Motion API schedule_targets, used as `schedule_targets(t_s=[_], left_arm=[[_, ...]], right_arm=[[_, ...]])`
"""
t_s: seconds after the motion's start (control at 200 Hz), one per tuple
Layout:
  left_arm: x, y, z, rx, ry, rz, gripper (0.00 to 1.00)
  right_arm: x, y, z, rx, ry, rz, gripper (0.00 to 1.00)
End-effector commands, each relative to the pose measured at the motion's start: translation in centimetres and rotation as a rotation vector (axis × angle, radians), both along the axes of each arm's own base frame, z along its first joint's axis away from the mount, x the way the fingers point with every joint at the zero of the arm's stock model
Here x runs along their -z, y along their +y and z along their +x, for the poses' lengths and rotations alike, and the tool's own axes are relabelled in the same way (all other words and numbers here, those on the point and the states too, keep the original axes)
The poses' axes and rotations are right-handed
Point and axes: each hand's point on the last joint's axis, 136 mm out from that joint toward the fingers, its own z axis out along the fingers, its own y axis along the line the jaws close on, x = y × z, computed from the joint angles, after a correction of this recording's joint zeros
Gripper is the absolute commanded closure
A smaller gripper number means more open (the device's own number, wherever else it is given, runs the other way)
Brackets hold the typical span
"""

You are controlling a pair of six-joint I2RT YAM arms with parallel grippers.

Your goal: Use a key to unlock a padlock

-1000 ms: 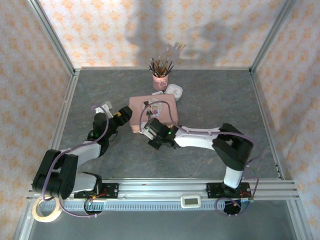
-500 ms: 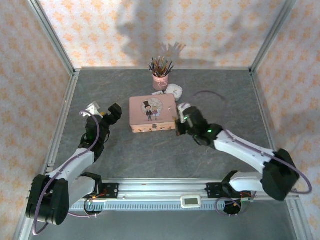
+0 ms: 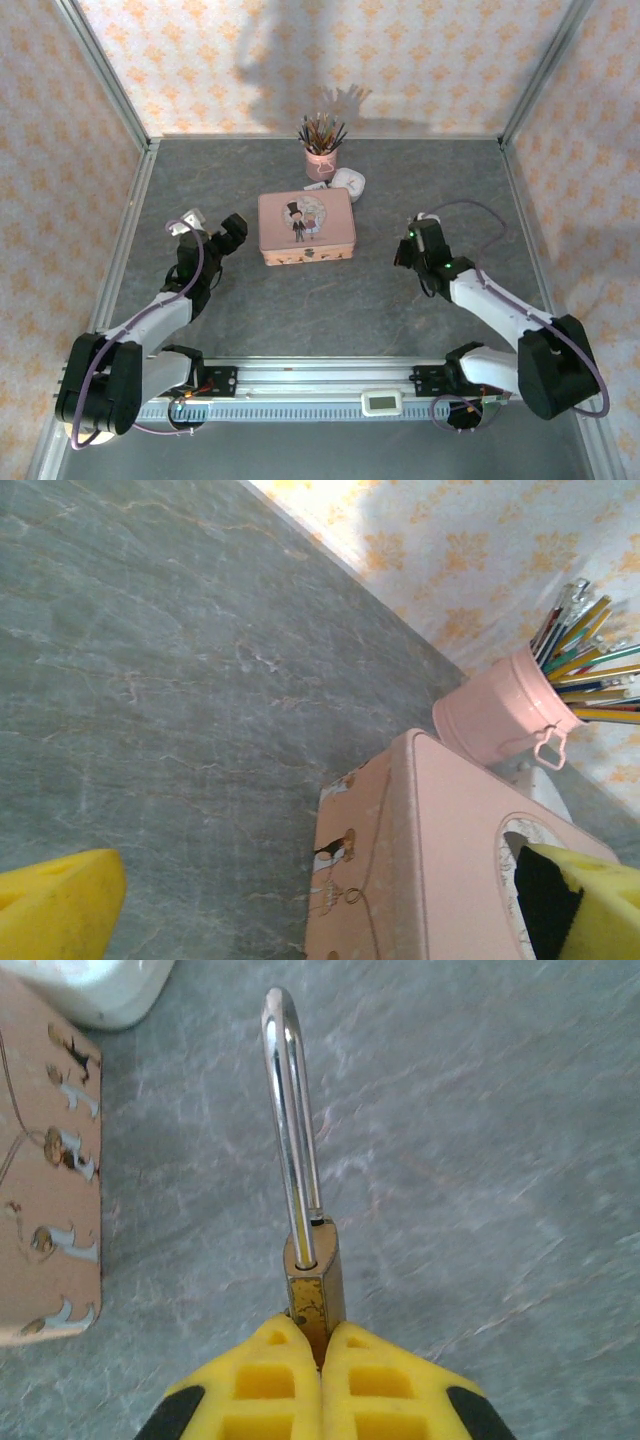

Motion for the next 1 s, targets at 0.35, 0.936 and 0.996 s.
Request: schedule_targets(t_s=[0.35, 0.936, 0.996], left_arm=[[-2.2, 0.3, -0.1, -0.008, -0.050, -0.002, 0.01], [-3.8, 5.3, 0.1, -0.196, -0.009, 0.349, 0.01], [-3.7, 6.7, 0.1, -0.267, 0.018, 0.416, 0.01]], right_arm=[[4.3, 2.2, 0.8, -0.037, 0.113, 0.110, 1.00], [-3.7, -5.2, 6.5, 0.144, -0.156, -0.051, 0.36], [-4.7, -7.3, 7.3, 0.205, -0.206, -0.078, 0.34]])
